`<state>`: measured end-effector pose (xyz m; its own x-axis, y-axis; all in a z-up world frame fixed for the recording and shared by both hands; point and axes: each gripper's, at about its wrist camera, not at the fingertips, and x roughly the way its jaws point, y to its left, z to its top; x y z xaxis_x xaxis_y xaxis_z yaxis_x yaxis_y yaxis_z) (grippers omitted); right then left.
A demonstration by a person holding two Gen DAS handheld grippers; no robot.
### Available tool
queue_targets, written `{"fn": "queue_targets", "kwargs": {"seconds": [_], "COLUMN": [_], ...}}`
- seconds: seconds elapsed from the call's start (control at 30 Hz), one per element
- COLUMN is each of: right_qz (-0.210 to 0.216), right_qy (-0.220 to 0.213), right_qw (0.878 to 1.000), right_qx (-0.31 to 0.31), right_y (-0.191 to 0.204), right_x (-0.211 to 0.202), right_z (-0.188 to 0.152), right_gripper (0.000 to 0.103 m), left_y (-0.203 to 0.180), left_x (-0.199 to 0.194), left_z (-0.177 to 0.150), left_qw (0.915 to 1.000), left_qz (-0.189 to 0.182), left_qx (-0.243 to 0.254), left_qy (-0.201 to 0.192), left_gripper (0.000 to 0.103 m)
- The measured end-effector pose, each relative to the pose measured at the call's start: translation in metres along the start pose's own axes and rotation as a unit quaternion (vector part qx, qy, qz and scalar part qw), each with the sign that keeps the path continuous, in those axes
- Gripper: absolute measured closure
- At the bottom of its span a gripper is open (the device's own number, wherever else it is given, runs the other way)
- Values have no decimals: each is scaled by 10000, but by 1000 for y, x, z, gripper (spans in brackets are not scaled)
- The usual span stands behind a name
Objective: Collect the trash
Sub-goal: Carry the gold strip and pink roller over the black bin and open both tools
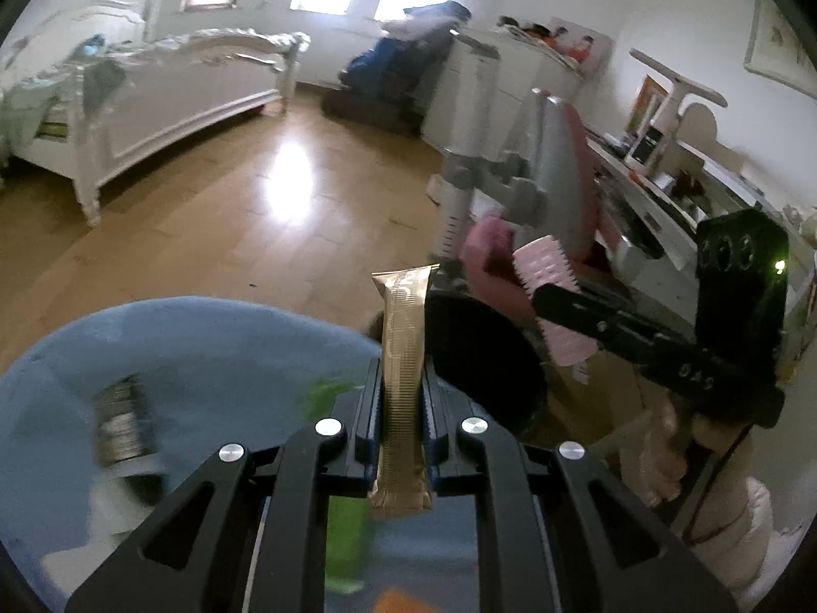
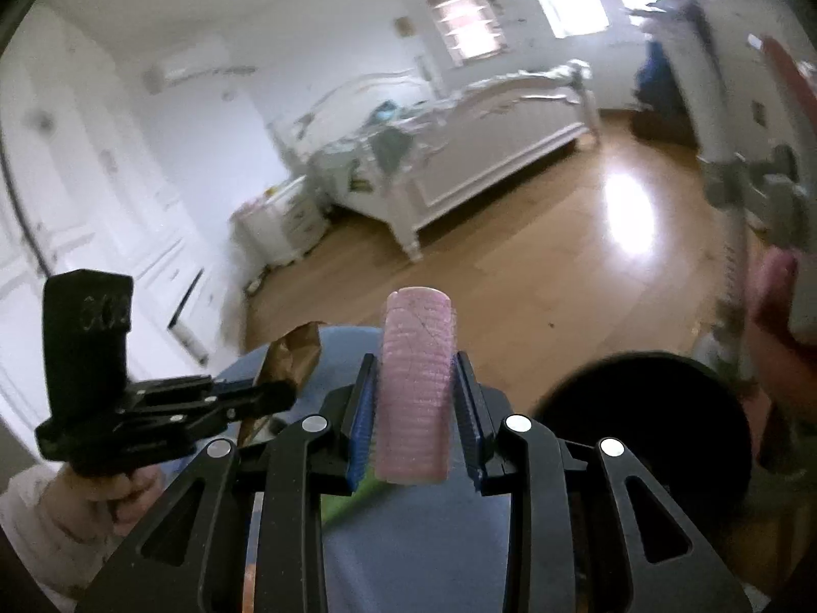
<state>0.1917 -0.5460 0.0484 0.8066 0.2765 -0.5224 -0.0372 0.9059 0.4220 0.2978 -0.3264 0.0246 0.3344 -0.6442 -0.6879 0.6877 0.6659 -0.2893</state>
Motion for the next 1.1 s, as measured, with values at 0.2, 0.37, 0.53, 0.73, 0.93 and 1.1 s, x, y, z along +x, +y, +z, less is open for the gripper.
{"fn": "queue_targets", "kwargs": {"seconds": [0.2,0.37,0.53,0.73,0.93,1.1], "right_qz": [-238,-337,-374,-405,-608,-773], "right_qy": [-9,99,184,251,288,196], "right_qw": [9986,9959,9938,9920,9891,9882], "right_qx": [473,838,1030,1169,1310,1310], "right_y": [-59,-93,-110,-125,-136,-135], "right_x": [-10,-1,6,16,19,15], "right_z": [-23,-36,-48,-55,-57,-57], "right_gripper": [73,73,73,73,51,33], "left_y": [-35,-48,-58,-65,-65,-64], "left_x": [45,71,91,112,124,120], "left_z": [2,-1,-3,-2,2,1], "left_qw": [9992,9981,9970,9960,9960,9967], "left_qz": [-294,-361,-383,-371,-297,-215], "left_qx": [-52,11,46,82,25,-43], "left_qy": [281,492,665,806,841,782], "left_gripper": [88,88,88,88,83,39]}}
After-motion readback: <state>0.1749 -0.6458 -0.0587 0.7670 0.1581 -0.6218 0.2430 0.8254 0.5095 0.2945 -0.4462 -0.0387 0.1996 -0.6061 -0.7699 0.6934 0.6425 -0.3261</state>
